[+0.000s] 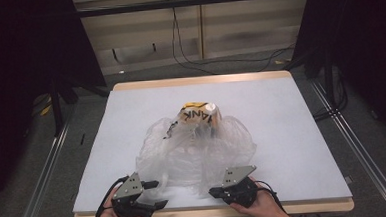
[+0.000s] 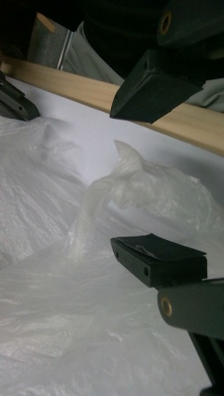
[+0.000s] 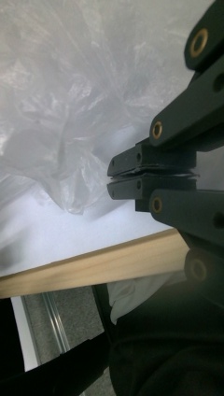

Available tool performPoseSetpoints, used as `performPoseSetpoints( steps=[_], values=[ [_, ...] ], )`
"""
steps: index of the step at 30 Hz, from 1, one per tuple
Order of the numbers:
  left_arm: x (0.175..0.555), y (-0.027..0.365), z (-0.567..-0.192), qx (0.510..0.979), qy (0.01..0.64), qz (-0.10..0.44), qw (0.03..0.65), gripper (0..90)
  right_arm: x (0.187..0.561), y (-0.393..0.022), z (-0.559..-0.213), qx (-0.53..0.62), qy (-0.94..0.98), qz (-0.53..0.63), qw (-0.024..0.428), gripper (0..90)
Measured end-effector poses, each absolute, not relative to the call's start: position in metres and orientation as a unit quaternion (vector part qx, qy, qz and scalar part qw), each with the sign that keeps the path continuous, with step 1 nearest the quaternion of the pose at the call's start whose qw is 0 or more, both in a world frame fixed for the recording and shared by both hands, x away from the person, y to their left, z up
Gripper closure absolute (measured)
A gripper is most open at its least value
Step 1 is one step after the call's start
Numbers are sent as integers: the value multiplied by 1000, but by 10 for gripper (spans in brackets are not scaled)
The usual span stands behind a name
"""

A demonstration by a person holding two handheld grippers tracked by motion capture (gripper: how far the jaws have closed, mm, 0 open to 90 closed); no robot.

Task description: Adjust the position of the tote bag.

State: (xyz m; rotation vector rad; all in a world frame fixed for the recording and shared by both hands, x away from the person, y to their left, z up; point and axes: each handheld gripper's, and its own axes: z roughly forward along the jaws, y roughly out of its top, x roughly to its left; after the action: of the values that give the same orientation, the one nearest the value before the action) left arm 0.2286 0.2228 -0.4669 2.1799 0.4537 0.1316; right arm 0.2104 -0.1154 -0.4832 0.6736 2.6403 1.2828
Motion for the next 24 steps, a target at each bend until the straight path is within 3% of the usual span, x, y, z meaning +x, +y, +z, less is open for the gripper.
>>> performPoseSetpoints(
  steps=[3, 6, 8, 10, 11, 24],
  values=[
    [228, 224, -467, 878, 183, 49, 440, 399, 210, -117, -481, 222, 872, 432, 61, 883],
    [229, 227, -465, 881, 193, 48, 430, 568, 210, -119, -478, 225, 868, 439, 60, 888],
    [230, 229, -465, 880, 192, 43, 432, 610, 210, -120, -478, 224, 867, 440, 60, 888],
    [231, 232, -463, 875, 197, 33, 441, 743, 209, -120, -478, 219, 868, 443, 57, 887],
    [231, 232, -463, 875, 197, 33, 441, 765, 209, -120, -478, 219, 868, 443, 57, 887],
    [230, 241, -454, 855, 200, 32, 478, 841, 210, -131, -465, 228, 852, 466, 69, 896]
  ],
)
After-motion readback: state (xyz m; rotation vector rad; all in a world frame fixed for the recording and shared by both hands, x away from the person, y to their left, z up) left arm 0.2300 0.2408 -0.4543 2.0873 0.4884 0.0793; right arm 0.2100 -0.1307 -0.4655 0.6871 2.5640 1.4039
